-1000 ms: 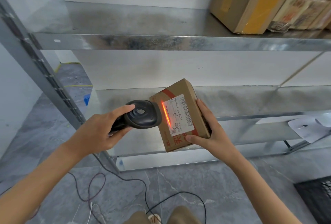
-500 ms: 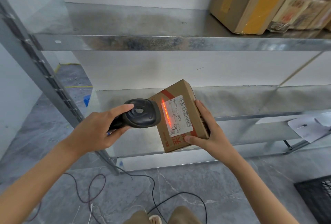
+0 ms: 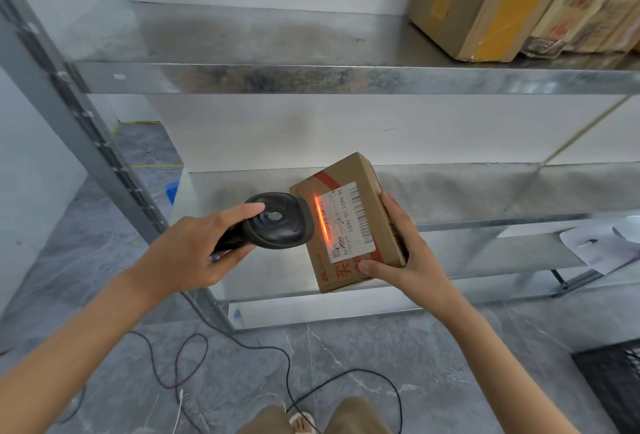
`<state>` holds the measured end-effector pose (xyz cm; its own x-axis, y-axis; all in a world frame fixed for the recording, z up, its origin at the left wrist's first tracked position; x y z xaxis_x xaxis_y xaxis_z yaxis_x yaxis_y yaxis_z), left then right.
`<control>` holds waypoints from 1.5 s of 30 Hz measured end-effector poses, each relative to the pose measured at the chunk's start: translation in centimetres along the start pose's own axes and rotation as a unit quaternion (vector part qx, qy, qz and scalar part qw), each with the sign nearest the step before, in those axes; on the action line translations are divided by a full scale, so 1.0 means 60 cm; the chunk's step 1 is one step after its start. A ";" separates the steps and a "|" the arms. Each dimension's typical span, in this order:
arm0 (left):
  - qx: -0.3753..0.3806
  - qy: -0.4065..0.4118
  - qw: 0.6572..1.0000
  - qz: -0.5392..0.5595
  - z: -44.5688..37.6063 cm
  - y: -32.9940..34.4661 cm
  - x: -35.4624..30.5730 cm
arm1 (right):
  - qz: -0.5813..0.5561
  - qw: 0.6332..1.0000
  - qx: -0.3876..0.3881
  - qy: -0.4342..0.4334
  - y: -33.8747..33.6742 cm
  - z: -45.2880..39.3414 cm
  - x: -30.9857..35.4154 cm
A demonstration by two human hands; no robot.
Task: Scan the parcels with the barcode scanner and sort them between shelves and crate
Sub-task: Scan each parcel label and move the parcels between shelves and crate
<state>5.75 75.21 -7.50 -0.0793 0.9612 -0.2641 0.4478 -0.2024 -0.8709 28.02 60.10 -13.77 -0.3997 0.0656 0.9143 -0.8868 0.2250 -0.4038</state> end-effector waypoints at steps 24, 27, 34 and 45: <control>-0.029 -0.022 0.998 0.047 0.006 -0.005 0.003 | -0.031 0.999 -0.012 0.002 0.007 0.005 -0.011; -0.030 -0.065 0.990 0.124 0.005 0.014 0.010 | -0.033 0.999 -0.030 0.013 -0.003 0.013 -0.023; -0.055 -0.116 0.932 0.338 -0.056 0.087 -0.004 | -0.079 0.987 -0.128 0.061 -0.053 0.067 -0.061; 0.005 -0.046 0.868 0.495 -0.286 0.228 -0.152 | -0.154 0.909 -0.367 0.124 -0.180 0.268 -0.136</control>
<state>27.87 66.88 -9.93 0.2692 0.2969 -0.9162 0.3286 -0.9225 -0.2024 37.10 41.49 -17.40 -0.0126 0.0866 0.9962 -0.5171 0.8522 -0.0806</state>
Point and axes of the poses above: each hand's wrist, its own z-axis away from the middle knuckle, its own y-axis out of the palm, x = y × z, the point moved 9 cm from there along -z, towards the middle knuckle, and after that the axes turned 9 degrees about x, right-handed, at the moved point
